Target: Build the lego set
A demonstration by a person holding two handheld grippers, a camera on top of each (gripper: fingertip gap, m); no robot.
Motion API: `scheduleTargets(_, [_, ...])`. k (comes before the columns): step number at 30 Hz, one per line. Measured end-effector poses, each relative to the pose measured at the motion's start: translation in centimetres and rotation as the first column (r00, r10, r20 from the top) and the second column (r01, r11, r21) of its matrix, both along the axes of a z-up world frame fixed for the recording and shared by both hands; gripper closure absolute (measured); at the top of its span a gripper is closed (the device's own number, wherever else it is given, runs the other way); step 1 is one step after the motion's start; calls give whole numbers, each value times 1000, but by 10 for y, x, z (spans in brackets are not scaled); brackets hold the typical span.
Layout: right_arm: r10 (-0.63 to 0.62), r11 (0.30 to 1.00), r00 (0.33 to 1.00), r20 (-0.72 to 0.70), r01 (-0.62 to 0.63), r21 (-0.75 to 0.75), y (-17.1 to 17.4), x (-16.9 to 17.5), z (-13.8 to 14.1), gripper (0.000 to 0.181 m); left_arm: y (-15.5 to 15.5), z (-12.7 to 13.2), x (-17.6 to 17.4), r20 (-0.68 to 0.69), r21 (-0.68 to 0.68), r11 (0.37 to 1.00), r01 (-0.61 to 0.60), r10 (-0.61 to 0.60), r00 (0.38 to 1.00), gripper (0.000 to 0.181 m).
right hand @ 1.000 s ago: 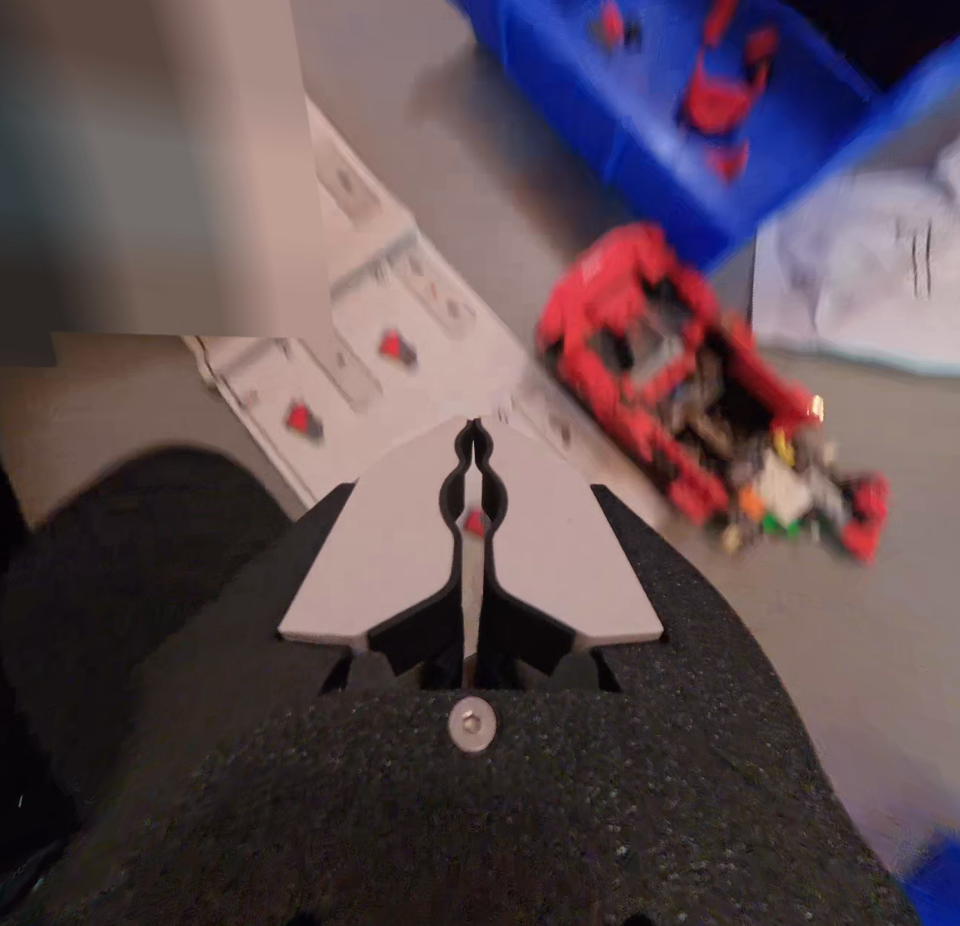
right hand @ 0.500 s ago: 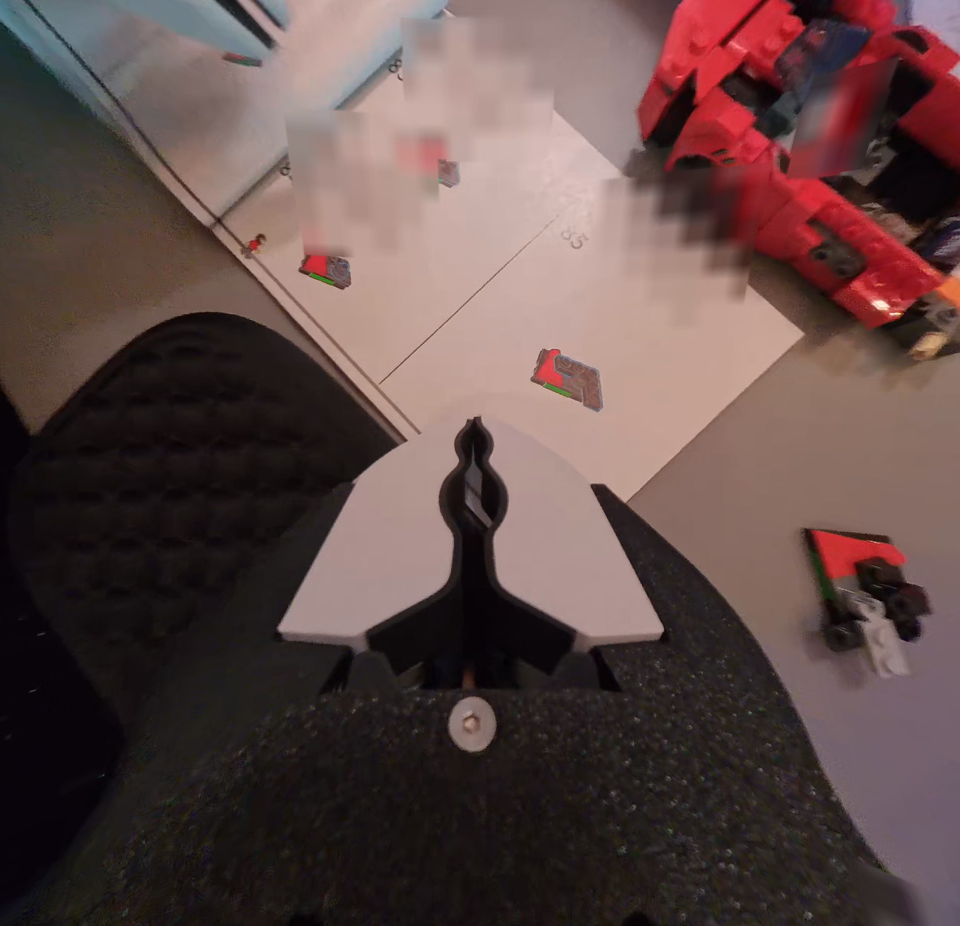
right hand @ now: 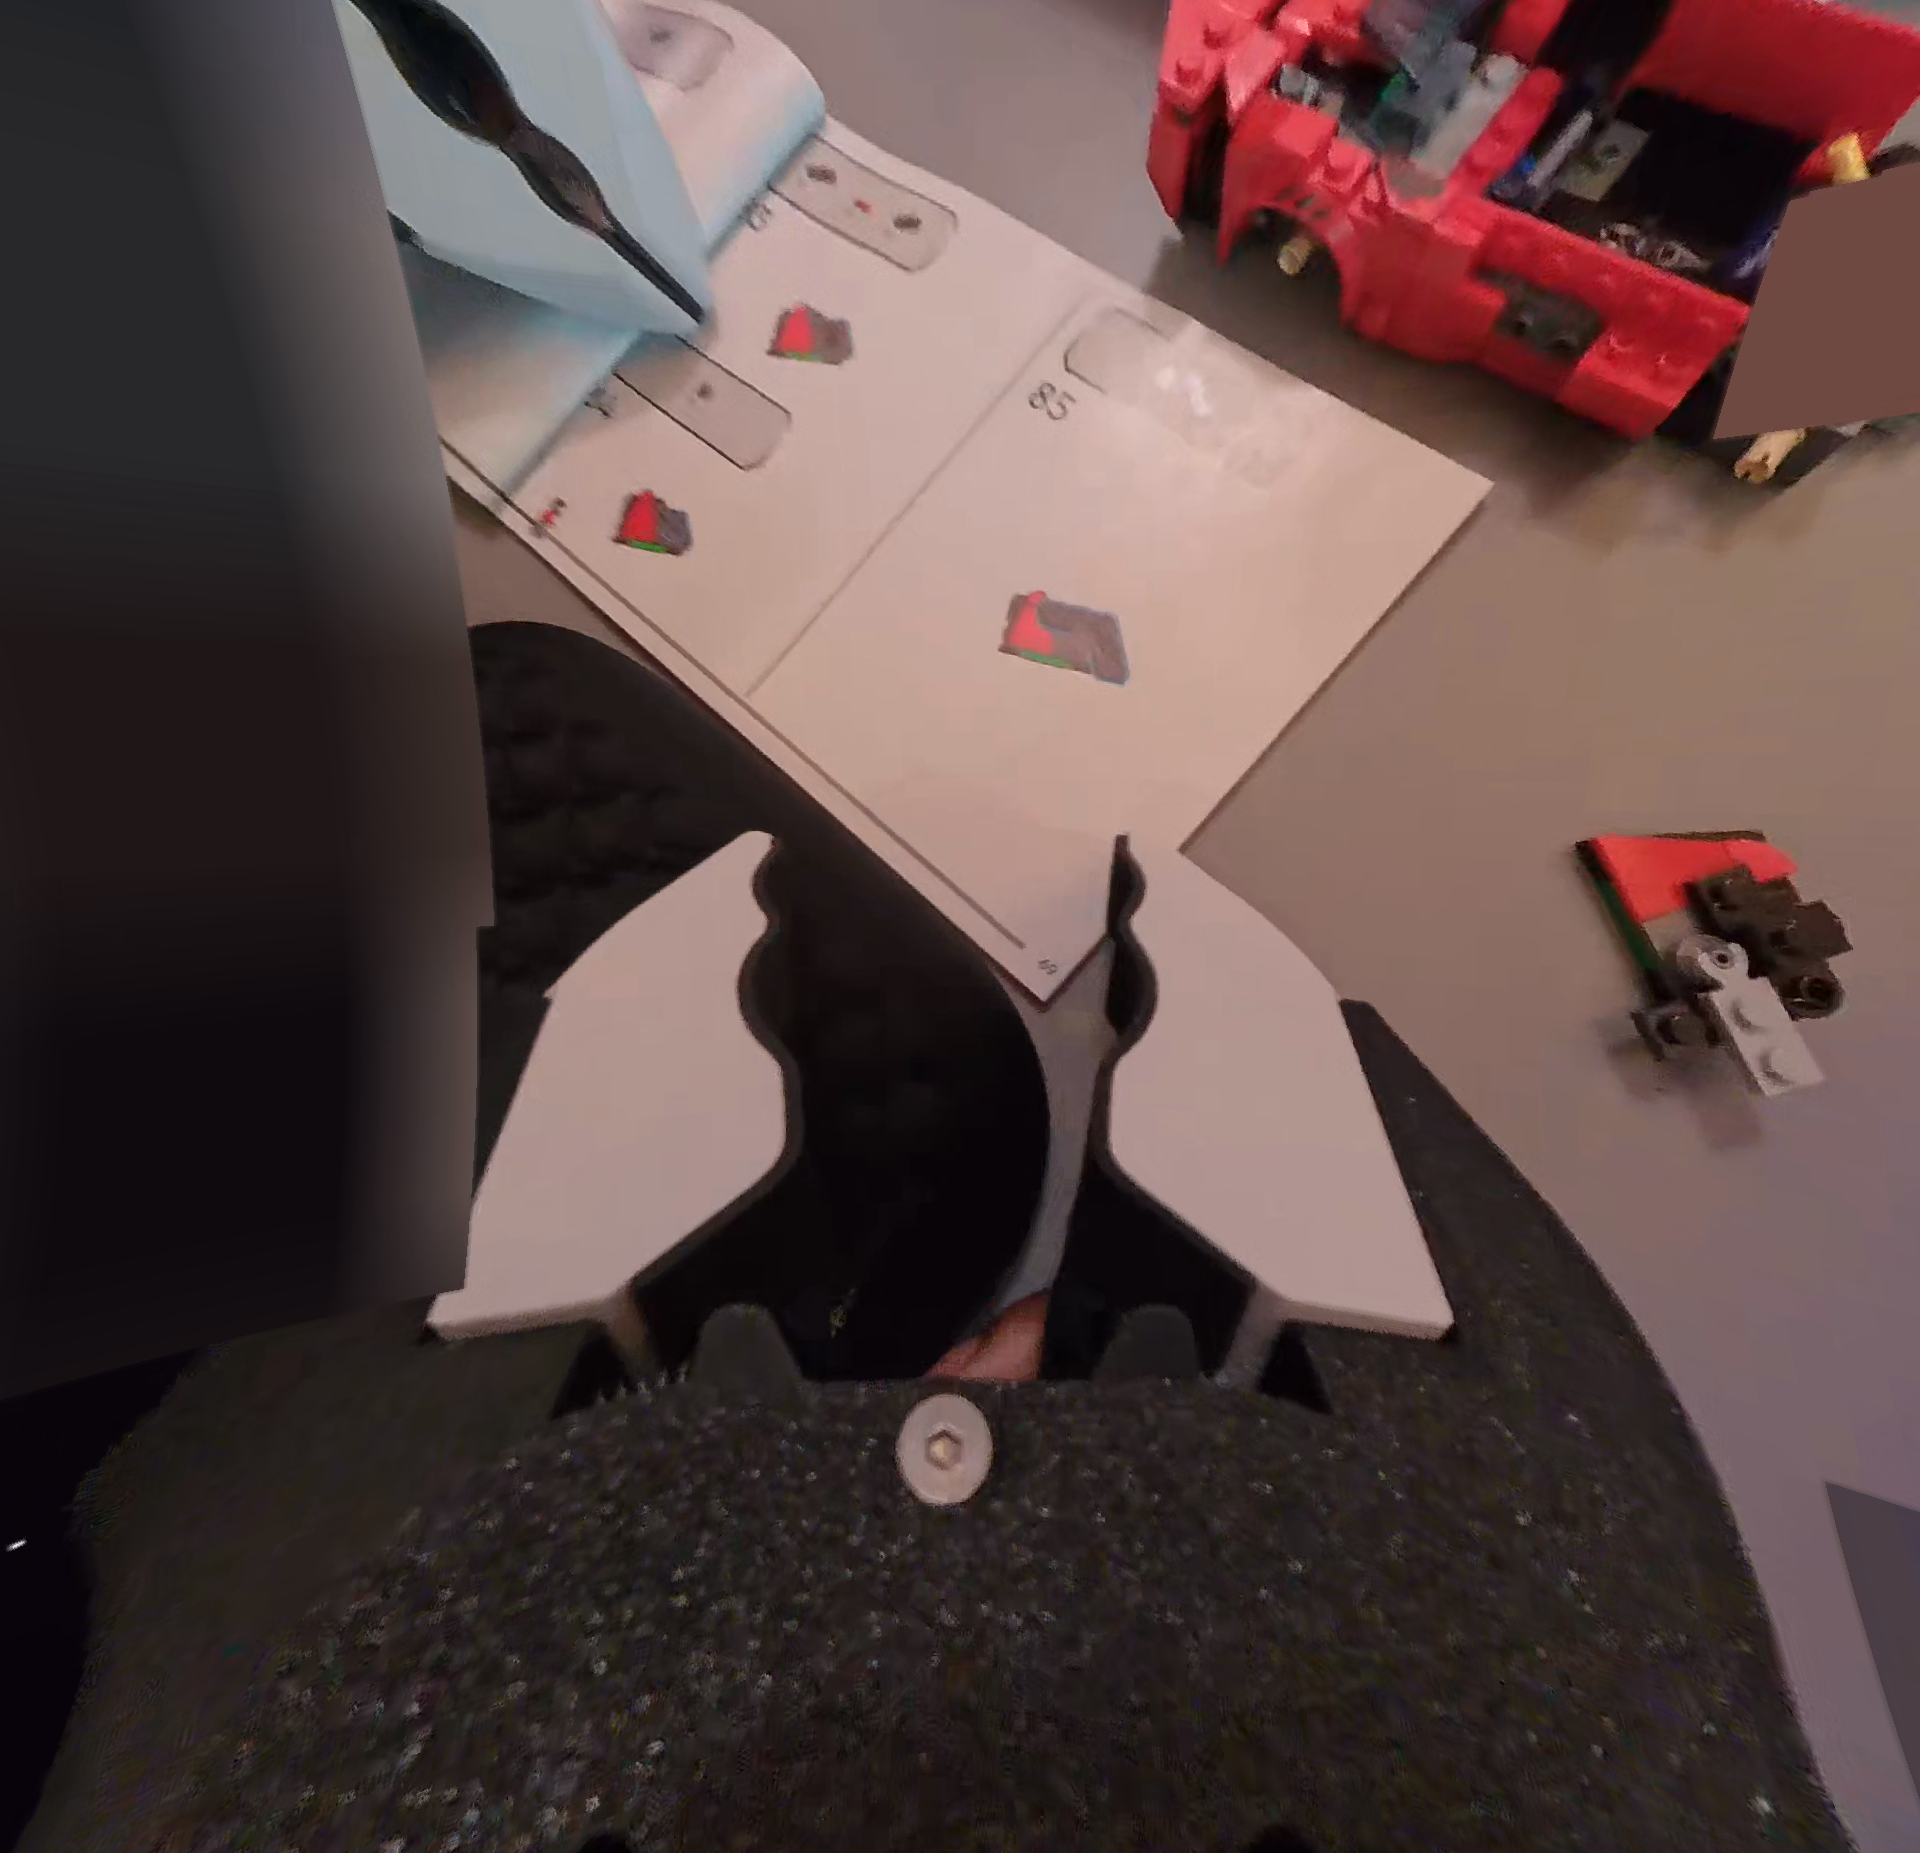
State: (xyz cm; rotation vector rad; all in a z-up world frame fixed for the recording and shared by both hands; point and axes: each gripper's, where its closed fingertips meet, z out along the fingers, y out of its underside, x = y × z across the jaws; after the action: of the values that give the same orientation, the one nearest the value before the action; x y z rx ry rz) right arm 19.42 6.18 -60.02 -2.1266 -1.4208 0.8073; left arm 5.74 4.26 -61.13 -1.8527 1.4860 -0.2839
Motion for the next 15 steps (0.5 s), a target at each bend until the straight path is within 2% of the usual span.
scheduleTargets(1, [4, 1000, 1000, 30, -4, -5, 0, -1, -5, 117, 0, 0, 0, 40, -21, 1000, -6, 7, 999, 181])
scheduleTargets(3, [27, 998, 1000, 11, -26, -64, -5, -11, -5, 118, 0, 0, 0, 95, -50, 999, -6, 10, 995, 181])
scheduleTargets(11, [99, 994, 985, 141, -91, -60, -14, -30, -7, 107, 0, 0, 0, 102, -53, 999, 1, 4, 995, 181])
scheduleTargets(15, [154, 985, 985, 76, -147, -85, -25, -50, -4, 109, 0, 0, 0, 106, -62, 998, 1, 5, 994, 181])
